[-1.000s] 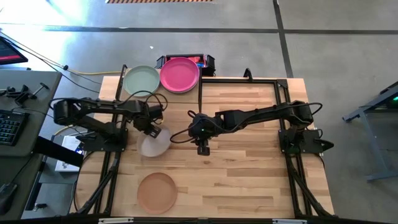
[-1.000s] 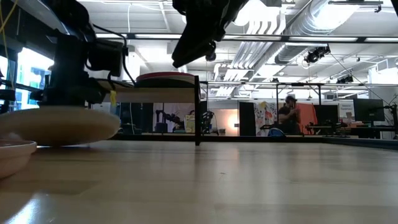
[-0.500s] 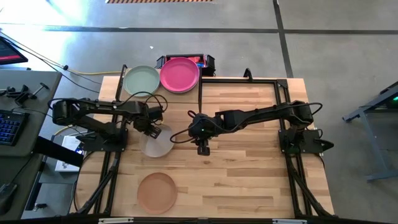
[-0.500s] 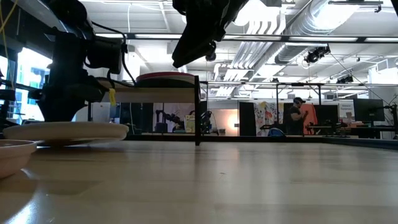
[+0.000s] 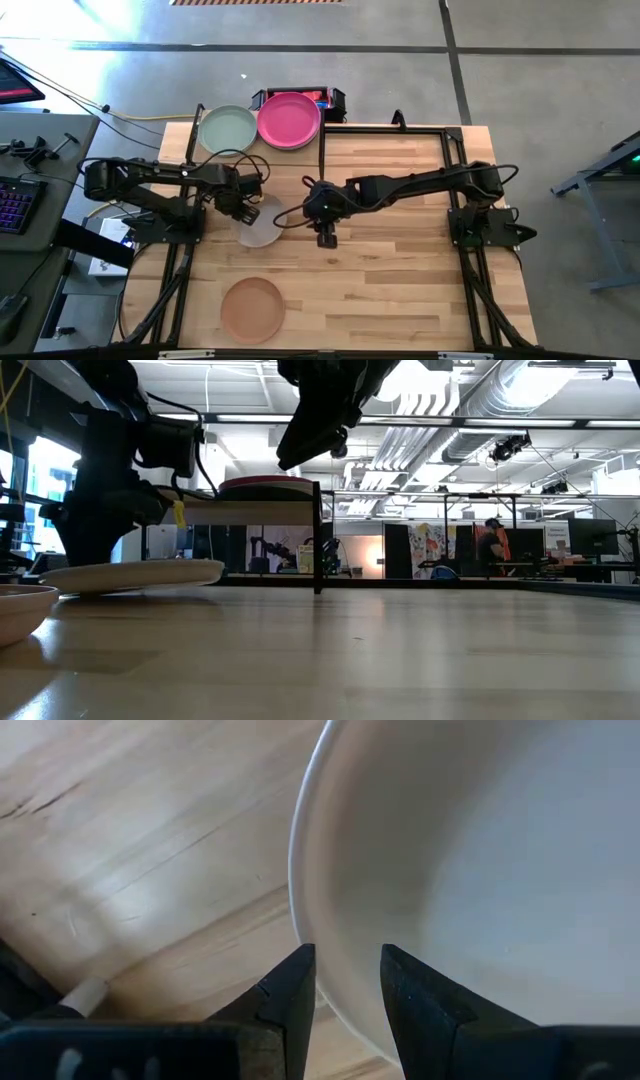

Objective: Place and stack plates onto a shelf
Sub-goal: Stack the white plate on the light blue plate on the shelf

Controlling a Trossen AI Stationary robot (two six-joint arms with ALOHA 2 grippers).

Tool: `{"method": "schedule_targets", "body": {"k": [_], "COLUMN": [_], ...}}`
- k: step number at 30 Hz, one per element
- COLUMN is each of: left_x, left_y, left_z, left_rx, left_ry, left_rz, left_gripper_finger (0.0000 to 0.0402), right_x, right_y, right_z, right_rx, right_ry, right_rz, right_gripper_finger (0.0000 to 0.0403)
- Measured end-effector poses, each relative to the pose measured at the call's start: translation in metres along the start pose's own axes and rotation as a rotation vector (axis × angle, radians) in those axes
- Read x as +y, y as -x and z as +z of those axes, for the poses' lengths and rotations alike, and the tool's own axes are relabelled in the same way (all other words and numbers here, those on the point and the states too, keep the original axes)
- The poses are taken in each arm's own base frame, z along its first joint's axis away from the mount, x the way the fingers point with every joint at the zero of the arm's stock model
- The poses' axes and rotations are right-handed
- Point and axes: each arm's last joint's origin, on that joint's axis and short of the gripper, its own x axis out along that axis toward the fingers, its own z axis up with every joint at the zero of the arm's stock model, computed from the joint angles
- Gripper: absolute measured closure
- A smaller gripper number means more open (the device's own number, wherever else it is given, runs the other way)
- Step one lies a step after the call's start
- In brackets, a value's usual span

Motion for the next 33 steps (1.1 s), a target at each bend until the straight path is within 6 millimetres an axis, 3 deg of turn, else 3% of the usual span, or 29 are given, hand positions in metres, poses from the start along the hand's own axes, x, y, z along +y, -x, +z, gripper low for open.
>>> {"method": "schedule_targets", "body": {"k": [9,18,33], "left_x": [0.003,0.014,0.008], "left_y": [0.009,0.012,-0.004], "left_z": [-0.002,-0.003,0.009], "left_rx": [-0.033,-0.039,-0.004], "left_ry": [0.037,0.091,0.130], "left_rz": [-0.042,0.043,0.076], "left_gripper_finger": [0.0296,0.0296,0.0296], "right_x": [-0.012,-0.013,-0.013], "right_y": [0.000,0.000,0.000], "right_z": [0.000,0.000,-0.001], "right_rx": [-0.001,-0.001,0.010], "right_ry": [-0.021,-0.023,-0.023], "right_rz": [-0.019,-0.020,-0.020], "right_gripper_finger": [0.0274,0.0274,0.0274]}}
